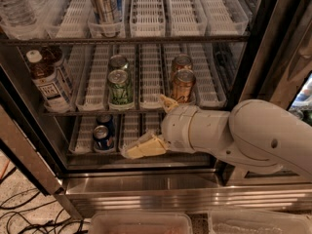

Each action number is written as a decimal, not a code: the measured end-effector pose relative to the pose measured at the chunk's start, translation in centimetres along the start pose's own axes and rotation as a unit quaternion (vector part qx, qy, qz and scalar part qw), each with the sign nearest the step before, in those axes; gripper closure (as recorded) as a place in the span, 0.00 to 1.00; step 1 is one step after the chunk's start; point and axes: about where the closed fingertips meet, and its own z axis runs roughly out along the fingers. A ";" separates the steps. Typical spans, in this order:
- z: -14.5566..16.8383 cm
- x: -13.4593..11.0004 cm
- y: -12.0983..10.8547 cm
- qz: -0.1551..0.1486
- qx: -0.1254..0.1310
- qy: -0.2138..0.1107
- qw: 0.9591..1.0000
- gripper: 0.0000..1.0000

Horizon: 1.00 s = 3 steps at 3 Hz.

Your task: Pick green can from middle shelf of fridge

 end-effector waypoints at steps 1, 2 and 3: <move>0.0 0.0 0.0 0.000 0.000 0.000 1.000 0.00; -0.3 0.4 0.1 0.006 0.020 -0.021 1.000 0.00; 0.0 0.6 -0.8 0.010 0.055 -0.060 0.997 0.00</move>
Offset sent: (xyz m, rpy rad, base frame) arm -0.0123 -0.0220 -0.0122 0.1709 -0.1059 -0.1349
